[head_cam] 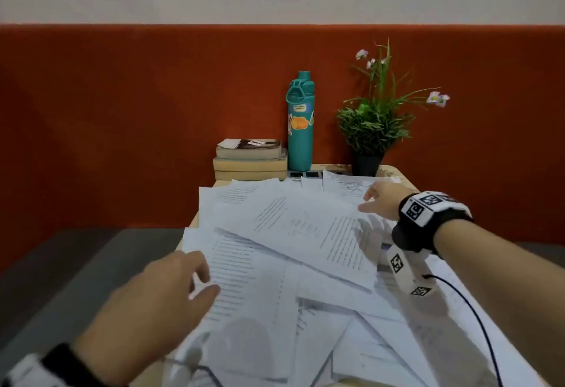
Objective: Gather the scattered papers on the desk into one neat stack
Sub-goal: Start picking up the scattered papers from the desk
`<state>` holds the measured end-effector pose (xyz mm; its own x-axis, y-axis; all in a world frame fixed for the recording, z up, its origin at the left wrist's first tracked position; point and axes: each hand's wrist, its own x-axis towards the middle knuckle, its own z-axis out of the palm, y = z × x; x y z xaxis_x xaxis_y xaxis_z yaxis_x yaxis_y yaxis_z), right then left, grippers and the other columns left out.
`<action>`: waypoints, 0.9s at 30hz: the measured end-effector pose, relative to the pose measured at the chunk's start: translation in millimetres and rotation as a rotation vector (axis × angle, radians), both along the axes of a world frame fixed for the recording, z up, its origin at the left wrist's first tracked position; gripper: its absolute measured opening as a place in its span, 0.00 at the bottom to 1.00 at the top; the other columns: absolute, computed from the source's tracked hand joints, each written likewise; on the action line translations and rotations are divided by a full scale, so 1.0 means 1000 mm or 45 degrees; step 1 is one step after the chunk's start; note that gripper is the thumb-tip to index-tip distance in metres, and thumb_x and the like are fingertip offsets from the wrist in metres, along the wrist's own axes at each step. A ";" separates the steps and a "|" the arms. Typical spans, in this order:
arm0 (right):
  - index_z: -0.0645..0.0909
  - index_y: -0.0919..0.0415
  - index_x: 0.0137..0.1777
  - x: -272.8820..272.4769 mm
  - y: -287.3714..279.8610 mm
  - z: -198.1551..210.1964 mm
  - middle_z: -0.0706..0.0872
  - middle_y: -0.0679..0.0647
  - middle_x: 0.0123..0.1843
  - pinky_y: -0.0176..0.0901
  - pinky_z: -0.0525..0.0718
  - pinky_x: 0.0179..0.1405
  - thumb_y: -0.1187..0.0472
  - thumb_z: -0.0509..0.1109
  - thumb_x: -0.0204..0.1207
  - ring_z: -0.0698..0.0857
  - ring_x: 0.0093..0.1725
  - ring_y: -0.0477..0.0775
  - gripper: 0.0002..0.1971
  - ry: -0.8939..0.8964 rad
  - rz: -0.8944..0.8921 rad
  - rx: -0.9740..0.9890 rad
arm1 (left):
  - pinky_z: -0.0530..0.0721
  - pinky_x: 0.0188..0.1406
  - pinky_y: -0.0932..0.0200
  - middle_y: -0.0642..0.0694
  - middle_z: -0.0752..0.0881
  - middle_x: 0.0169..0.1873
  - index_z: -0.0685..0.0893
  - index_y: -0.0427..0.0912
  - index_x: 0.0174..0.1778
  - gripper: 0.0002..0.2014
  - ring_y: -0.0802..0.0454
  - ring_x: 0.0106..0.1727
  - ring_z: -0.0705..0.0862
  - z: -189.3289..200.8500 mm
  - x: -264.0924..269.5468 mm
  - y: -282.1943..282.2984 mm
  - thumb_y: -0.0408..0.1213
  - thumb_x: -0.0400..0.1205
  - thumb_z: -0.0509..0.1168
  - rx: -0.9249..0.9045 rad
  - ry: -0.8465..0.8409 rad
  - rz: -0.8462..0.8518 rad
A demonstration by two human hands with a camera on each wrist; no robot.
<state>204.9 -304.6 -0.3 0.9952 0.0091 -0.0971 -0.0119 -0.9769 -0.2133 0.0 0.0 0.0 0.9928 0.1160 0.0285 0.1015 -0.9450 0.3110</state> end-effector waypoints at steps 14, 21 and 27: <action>0.64 0.69 0.79 0.015 -0.017 -0.002 0.73 0.64 0.77 0.43 0.76 0.60 0.45 0.56 0.84 0.76 0.69 0.59 0.33 0.256 -0.114 0.029 | 0.82 0.62 0.48 0.46 0.75 0.65 0.70 0.49 0.69 0.25 0.47 0.63 0.78 -0.026 0.072 0.002 0.57 0.80 0.62 0.001 0.363 0.120; 0.79 0.72 0.54 -0.047 -0.072 -0.022 0.84 0.68 0.45 0.53 0.76 0.38 0.58 0.72 0.76 0.82 0.42 0.65 0.15 0.484 -0.591 0.513 | 0.77 0.52 0.57 0.41 0.81 0.63 0.77 0.38 0.65 0.22 0.45 0.59 0.81 -0.013 0.090 -0.045 0.52 0.84 0.60 -0.090 0.352 -0.014; 0.77 0.70 0.62 -0.061 -0.057 -0.012 0.80 0.64 0.49 0.46 0.75 0.39 0.61 0.71 0.76 0.79 0.44 0.60 0.18 0.478 -0.607 0.346 | 0.73 0.67 0.45 0.38 0.73 0.72 0.72 0.40 0.72 0.28 0.38 0.74 0.71 -0.020 0.108 -0.097 0.55 0.82 0.59 0.109 0.477 -0.009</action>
<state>144.2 -361.2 -12.5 0.7952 -0.3508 -0.4945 -0.5510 -0.7585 -0.3480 107.7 -97.2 -20.3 0.9372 0.1218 -0.3270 0.1863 -0.9670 0.1739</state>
